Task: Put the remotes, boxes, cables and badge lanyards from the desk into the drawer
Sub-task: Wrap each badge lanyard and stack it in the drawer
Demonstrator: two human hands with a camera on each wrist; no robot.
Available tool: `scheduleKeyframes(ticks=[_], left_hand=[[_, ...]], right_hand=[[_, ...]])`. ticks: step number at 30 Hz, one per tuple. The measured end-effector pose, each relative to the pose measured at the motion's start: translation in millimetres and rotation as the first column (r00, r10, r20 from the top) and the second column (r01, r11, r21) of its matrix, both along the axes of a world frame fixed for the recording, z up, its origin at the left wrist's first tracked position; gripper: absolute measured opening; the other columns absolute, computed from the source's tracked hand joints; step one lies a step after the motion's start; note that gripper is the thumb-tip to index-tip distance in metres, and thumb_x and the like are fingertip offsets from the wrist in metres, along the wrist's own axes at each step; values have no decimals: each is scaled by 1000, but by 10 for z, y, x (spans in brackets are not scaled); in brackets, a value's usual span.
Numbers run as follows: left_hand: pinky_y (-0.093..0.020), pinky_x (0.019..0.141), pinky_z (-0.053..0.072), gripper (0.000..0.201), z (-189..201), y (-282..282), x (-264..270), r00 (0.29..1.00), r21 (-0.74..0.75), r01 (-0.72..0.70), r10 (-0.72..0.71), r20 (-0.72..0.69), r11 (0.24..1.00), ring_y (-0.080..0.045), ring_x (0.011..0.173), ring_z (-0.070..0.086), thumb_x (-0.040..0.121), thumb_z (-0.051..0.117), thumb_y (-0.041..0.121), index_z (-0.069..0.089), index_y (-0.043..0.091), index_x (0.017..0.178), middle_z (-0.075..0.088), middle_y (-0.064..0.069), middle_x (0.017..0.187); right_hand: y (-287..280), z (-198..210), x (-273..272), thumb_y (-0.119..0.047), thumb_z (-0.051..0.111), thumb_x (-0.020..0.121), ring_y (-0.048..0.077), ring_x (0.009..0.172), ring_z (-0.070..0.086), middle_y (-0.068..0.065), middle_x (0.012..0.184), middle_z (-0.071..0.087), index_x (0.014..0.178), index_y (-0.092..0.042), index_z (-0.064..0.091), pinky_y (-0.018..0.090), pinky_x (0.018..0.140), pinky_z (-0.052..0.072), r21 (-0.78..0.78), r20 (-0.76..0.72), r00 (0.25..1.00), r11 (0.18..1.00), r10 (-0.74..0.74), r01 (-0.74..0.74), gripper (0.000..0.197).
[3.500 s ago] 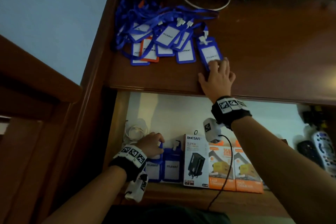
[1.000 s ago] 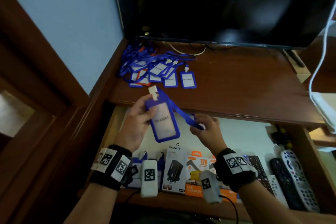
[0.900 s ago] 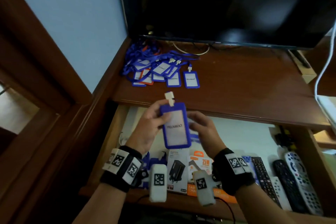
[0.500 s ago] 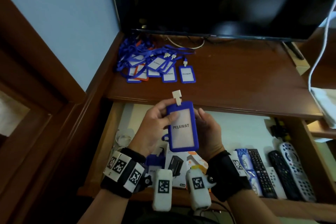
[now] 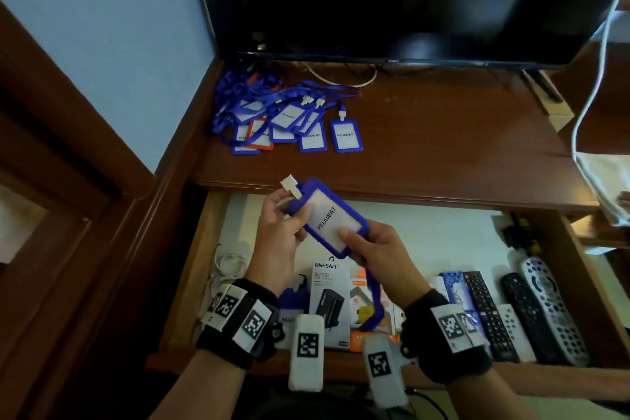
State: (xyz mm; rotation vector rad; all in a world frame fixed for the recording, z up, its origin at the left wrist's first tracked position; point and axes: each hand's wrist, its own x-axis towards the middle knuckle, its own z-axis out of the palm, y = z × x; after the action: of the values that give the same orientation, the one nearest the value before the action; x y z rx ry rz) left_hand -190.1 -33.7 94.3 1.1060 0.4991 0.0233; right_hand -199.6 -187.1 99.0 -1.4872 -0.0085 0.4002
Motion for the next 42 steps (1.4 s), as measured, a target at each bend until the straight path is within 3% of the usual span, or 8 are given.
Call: scheduleKeyframes(ticks=[6,13,19,23,29,34,39,42], left_hand=[[-37,84,53,73,38,272,68,938,93,345,-341,-59,934,-25,108,61,74,71,-5,43,26,133,59,-7,120],[-27,80,55,31,118,468,101,526,356,836,-793,-306,417,-15,92,65,77,78,17,68,25,105,71,-2,101],[-10,56,43,17,129,383,120,584,501,785,-704,-403,365,2,63,62,76,78,19,73,20,93,72,13,71],[-14,62,45,14,52,312,95,517,467,832,-726,-454,301,-4,62,65,84,71,20,71,11,96,74,4,80],[-19,61,41,10,-20,383,46,683,453,725,-628,-374,519,-6,53,59,86,67,12,70,4,89,70,2,62],[-26,64,37,8,-111,433,120,958,502,269,-174,-229,822,-2,43,51,86,67,12,69,17,80,64,0,54],[-20,59,40,9,-143,360,168,990,517,23,53,-132,855,-8,55,52,87,68,20,68,12,83,61,-4,67],[-26,59,43,17,-221,306,205,994,653,42,32,-101,757,-12,54,54,86,69,25,67,13,74,62,-4,61]], right_hand=[[-298,270,98,6,49,93,-3,42,55,-9,46,60,76,-3,57,7,45,41,14,-88,980,984,180,-179,20],[-435,202,93,1,59,88,7,58,66,2,69,72,87,7,65,14,53,49,-105,-160,953,956,257,-275,9],[-402,19,107,-6,67,84,18,72,70,15,81,73,82,7,69,22,61,54,-193,-108,990,976,85,-105,13],[-395,-39,122,-8,66,86,12,63,68,10,75,72,87,11,67,17,55,51,-179,-114,993,984,-25,4,19],[-419,-104,106,-22,63,90,11,44,33,3,51,44,68,-6,66,19,43,28,-157,-167,986,988,-18,-8,27],[-394,-201,99,-22,59,92,12,49,26,1,53,31,78,-3,72,25,47,24,-171,-172,985,985,-6,-24,27],[-340,-221,137,-16,55,96,12,47,24,-2,50,31,74,-4,67,24,45,23,-222,-147,988,973,36,-68,28],[-302,-145,154,-17,54,96,12,47,23,-3,49,31,71,-6,65,24,46,22,-241,-126,988,964,83,-112,29]])
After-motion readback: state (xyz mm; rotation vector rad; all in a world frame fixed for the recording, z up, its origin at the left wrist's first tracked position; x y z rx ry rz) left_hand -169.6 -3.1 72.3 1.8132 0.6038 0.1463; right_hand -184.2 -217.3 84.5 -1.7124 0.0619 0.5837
